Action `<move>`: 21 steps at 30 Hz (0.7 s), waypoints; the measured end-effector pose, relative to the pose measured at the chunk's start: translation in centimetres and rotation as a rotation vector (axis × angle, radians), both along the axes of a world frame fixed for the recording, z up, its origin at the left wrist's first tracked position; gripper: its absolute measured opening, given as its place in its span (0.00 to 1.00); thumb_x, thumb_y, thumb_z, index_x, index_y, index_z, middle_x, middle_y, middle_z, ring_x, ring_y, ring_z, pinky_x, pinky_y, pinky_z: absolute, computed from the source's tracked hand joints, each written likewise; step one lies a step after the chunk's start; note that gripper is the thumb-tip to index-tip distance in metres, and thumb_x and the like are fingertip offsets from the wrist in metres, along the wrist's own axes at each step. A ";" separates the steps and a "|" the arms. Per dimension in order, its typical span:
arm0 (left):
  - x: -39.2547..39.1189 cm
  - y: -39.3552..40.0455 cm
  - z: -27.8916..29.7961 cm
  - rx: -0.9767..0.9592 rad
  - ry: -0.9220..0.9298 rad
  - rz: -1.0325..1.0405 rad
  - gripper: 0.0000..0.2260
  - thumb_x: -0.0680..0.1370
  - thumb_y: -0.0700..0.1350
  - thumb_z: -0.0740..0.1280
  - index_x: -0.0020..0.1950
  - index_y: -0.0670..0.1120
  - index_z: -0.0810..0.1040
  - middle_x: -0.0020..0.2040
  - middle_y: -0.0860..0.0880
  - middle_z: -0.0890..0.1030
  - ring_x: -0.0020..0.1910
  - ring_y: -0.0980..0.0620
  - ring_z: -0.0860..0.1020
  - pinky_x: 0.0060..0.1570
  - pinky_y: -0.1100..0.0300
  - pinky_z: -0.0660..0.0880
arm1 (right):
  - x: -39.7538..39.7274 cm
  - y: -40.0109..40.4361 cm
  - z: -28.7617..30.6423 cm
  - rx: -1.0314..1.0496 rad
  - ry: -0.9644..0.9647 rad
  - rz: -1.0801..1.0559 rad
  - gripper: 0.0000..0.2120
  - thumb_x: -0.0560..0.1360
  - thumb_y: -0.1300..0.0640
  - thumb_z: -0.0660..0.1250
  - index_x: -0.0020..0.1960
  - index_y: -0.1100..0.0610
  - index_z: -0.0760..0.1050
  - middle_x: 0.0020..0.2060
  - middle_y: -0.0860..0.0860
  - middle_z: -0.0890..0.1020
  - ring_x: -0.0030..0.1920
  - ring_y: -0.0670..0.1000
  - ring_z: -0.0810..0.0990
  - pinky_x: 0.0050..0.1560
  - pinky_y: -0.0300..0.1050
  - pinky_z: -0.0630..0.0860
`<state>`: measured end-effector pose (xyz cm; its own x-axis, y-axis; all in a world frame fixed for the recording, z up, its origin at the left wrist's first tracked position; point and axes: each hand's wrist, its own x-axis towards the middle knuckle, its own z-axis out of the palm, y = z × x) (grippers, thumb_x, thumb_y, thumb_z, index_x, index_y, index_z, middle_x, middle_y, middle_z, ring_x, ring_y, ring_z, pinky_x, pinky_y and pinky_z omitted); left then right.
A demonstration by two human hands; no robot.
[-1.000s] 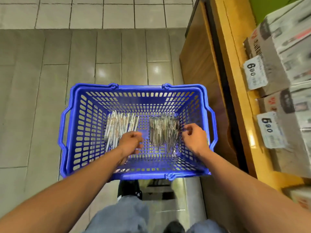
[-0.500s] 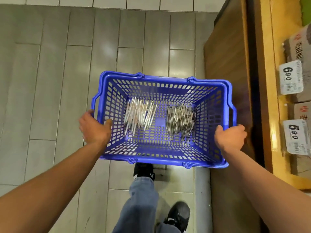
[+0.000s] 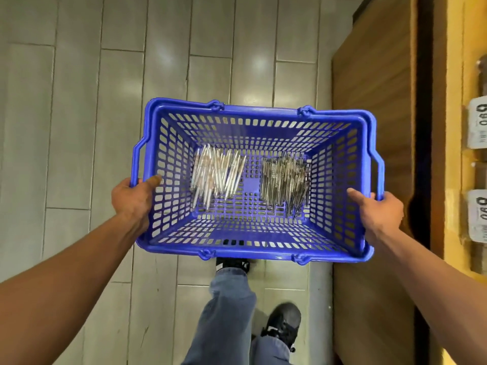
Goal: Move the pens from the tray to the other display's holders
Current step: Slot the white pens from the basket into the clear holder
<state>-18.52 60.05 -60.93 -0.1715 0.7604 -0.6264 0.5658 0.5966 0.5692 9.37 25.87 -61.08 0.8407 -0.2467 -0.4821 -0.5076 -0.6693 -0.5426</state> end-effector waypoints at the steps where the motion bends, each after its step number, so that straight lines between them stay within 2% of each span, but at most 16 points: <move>1: -0.5 0.1 1.1 -0.002 -0.006 -0.002 0.15 0.70 0.53 0.78 0.40 0.51 0.72 0.37 0.51 0.82 0.32 0.52 0.82 0.33 0.58 0.78 | -0.1 0.3 1.1 0.024 0.010 0.012 0.20 0.62 0.49 0.80 0.37 0.56 0.70 0.32 0.52 0.72 0.34 0.49 0.68 0.35 0.47 0.71; 6: -2.8 1.2 9.3 -0.020 -0.031 -0.008 0.16 0.72 0.56 0.76 0.44 0.47 0.76 0.38 0.47 0.84 0.34 0.48 0.83 0.34 0.58 0.78 | -0.3 2.2 9.9 0.097 0.041 0.093 0.19 0.62 0.49 0.80 0.37 0.56 0.71 0.32 0.53 0.76 0.33 0.50 0.73 0.36 0.48 0.75; 10: -4.1 2.5 18.0 -0.012 -0.027 -0.024 0.14 0.74 0.56 0.74 0.41 0.46 0.77 0.37 0.46 0.84 0.34 0.46 0.82 0.36 0.54 0.80 | 0.1 4.4 19.0 0.143 0.080 0.172 0.16 0.65 0.47 0.79 0.37 0.55 0.75 0.36 0.54 0.84 0.35 0.53 0.83 0.36 0.47 0.81; 13: -5.8 3.7 25.5 -0.002 -0.002 -0.032 0.17 0.75 0.57 0.72 0.42 0.43 0.79 0.39 0.42 0.84 0.39 0.40 0.83 0.44 0.46 0.81 | 0.3 6.8 26.9 0.191 0.113 0.220 0.15 0.67 0.47 0.77 0.42 0.58 0.79 0.37 0.57 0.85 0.38 0.56 0.85 0.41 0.55 0.83; 15: -6.9 4.2 30.0 0.008 -0.017 -0.008 0.18 0.76 0.58 0.71 0.42 0.42 0.79 0.39 0.41 0.85 0.39 0.39 0.84 0.46 0.43 0.81 | 0.6 8.2 31.5 0.251 0.145 0.228 0.16 0.68 0.49 0.77 0.46 0.61 0.81 0.38 0.58 0.85 0.39 0.57 0.85 0.43 0.59 0.82; 19: -9.9 4.4 37.5 0.026 -0.045 0.073 0.16 0.76 0.57 0.72 0.42 0.43 0.80 0.36 0.43 0.85 0.35 0.40 0.84 0.43 0.46 0.81 | 0.8 11.5 39.2 0.323 0.217 0.321 0.15 0.69 0.51 0.76 0.48 0.62 0.81 0.39 0.58 0.86 0.40 0.59 0.85 0.42 0.60 0.82; 21: -11.6 4.2 40.6 0.031 -0.046 0.128 0.16 0.76 0.57 0.72 0.42 0.44 0.80 0.35 0.44 0.85 0.36 0.39 0.84 0.44 0.43 0.82 | 0.9 13.4 42.3 0.336 0.226 0.397 0.15 0.70 0.51 0.75 0.48 0.62 0.81 0.38 0.58 0.86 0.37 0.58 0.85 0.36 0.55 0.83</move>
<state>-30.14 64.25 -20.29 -0.2397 0.7532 -0.6126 0.4591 0.6439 0.6121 10.29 39.29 -18.81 0.7042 0.2649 -0.6587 -0.3810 -0.6419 -0.6654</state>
